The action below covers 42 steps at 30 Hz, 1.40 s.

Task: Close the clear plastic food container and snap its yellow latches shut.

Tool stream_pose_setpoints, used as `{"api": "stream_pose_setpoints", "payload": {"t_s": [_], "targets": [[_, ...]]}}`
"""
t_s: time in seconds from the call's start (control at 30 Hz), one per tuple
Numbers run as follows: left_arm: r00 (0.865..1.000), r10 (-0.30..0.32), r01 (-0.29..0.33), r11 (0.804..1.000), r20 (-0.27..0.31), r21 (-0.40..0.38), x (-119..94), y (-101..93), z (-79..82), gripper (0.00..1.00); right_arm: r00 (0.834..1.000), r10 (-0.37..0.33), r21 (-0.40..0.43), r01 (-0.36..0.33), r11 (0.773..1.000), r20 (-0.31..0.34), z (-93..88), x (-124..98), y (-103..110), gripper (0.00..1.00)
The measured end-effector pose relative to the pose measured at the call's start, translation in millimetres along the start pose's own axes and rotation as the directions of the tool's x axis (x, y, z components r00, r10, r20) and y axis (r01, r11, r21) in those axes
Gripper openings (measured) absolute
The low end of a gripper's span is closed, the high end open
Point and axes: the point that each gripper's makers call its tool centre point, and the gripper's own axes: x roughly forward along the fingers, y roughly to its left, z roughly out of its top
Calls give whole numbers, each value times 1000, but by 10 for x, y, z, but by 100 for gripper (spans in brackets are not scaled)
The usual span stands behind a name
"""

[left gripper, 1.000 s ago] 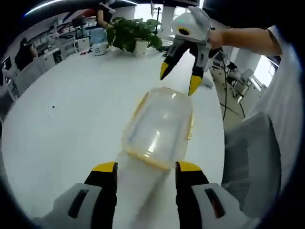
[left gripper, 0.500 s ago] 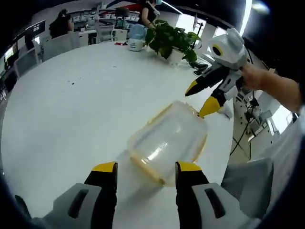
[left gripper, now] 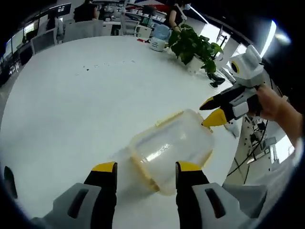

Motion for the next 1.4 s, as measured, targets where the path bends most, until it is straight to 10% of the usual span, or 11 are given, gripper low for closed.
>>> {"api": "stream_pose_setpoints", "payload": {"t_s": [0.9,0.93,1.03,1.4], "targets": [[994,-94,83,979,-52,-185,97,-135,-130,25,997,42,74,-38,997,-60,-163,130,138,27],[992,-121,109,942,-19,-317,134,-162,-105,25,998,49,116,-43,992,-49,-145,130,130,26],[994,-107,105,972,0,-209,125,-125,-101,25,997,52,117,-46,992,-48,-156,112,130,26],[993,-114,105,972,-30,-208,118,-147,-129,27,999,45,138,-40,990,-31,-161,100,105,27]]}}
